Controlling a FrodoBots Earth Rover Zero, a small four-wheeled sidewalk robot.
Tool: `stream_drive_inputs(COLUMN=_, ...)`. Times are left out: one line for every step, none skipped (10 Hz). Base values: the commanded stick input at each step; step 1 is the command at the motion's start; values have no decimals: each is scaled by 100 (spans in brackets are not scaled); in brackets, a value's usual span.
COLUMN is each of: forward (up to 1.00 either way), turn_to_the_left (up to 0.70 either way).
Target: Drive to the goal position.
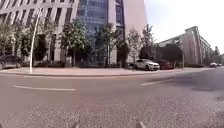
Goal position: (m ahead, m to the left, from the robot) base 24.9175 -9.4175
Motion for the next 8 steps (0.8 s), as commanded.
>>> stream_drive_inputs(forward=70, turn_to_the_left=-14)
stream_drive_inputs(forward=70, turn_to_the_left=-14)
stream_drive_inputs(forward=70, turn_to_the_left=-14)
stream_drive_inputs(forward=70, turn_to_the_left=-14)
stream_drive_inputs(forward=70, turn_to_the_left=-14)
stream_drive_inputs(forward=70, turn_to_the_left=-14)
stream_drive_inputs(forward=70, turn_to_the_left=-14)
stream_drive_inputs(forward=70, turn_to_the_left=-14)
